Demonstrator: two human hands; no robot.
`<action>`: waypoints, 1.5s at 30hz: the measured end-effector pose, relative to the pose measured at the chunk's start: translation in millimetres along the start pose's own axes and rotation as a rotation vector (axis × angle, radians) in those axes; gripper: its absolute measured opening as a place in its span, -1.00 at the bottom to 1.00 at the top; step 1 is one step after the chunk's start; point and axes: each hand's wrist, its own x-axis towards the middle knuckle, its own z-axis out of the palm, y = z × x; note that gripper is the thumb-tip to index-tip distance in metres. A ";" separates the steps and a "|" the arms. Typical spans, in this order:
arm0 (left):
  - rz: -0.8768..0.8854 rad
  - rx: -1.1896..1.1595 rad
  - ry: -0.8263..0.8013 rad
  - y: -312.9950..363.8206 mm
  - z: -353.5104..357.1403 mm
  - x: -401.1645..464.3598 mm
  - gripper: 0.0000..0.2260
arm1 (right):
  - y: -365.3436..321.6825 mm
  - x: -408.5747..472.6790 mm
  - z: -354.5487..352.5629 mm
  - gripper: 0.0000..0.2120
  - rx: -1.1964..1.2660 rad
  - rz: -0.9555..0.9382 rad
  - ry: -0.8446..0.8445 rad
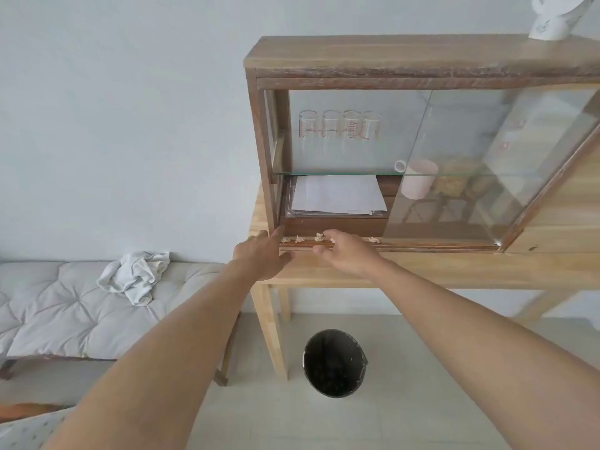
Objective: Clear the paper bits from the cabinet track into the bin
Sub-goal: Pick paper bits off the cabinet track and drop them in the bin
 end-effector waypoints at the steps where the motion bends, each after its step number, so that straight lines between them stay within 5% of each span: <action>1: -0.003 0.000 0.002 -1.0 0.9 4.0 -0.35 | -3.2 7.0 5.5 -0.29 0.025 -0.004 0.013; 10: -0.052 -0.101 0.099 -10.3 27.4 30.1 -0.56 | -26.2 42.0 39.0 -0.32 0.107 0.014 0.001; 22: -0.054 -0.205 0.259 -20.7 37.5 31.0 -0.75 | -30.9 30.3 47.6 -0.79 0.180 0.044 0.241; 45: -0.048 -0.443 0.437 23.8 49.9 -47.0 -0.81 | 25.0 -42.9 34.7 -0.89 0.330 0.019 0.225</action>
